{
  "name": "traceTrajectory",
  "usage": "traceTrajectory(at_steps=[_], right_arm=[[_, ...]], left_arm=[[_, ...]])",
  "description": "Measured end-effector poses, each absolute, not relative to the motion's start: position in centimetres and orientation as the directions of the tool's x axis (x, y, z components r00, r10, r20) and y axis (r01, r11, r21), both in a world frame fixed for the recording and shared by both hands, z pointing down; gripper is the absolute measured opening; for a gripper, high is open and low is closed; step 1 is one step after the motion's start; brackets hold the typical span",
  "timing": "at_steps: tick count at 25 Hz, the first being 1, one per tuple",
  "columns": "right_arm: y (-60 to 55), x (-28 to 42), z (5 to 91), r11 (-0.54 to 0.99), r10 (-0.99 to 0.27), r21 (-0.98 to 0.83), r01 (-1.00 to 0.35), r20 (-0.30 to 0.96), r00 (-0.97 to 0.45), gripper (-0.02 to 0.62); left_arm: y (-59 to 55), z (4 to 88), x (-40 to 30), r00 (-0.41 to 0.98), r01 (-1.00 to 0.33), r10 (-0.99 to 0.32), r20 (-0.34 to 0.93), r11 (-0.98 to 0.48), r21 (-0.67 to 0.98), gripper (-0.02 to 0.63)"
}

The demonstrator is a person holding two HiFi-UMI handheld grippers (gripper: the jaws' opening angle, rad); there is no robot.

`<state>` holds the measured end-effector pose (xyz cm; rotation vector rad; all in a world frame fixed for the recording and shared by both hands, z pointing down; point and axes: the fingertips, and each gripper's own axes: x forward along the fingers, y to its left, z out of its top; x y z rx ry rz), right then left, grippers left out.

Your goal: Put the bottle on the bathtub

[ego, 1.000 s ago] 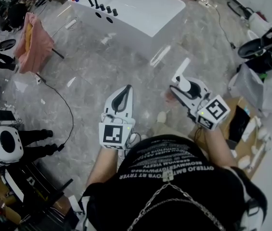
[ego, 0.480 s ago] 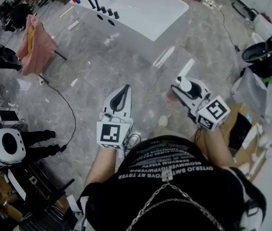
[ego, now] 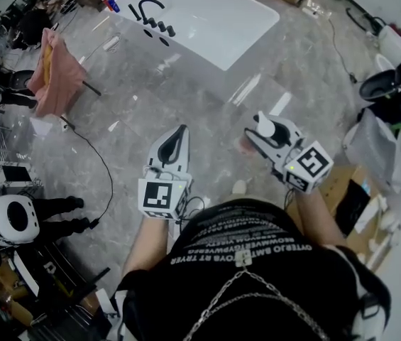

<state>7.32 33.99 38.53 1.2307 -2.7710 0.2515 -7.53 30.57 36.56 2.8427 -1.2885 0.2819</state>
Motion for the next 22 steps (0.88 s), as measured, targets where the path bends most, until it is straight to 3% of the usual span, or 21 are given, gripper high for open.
traceTrajectory(at_steps=[13, 22], right_arm=[[29.0, 13.9, 37.9, 0.65, -0.736, -0.132, -0.748, 0.135, -0.663, 0.143], [27.4, 15.7, 38.1, 0.64, -0.747, -0.135, -0.756, 0.119, -0.654, 0.143]], left_arm=[[26.5, 36.3, -1.0, 0.62, -0.775, -0.77, 0.15, -0.631, -0.039, 0.002], [26.0, 36.7, -0.9, 0.586, -0.799, -0.79, 0.178, -0.6, -0.035, 0.002]])
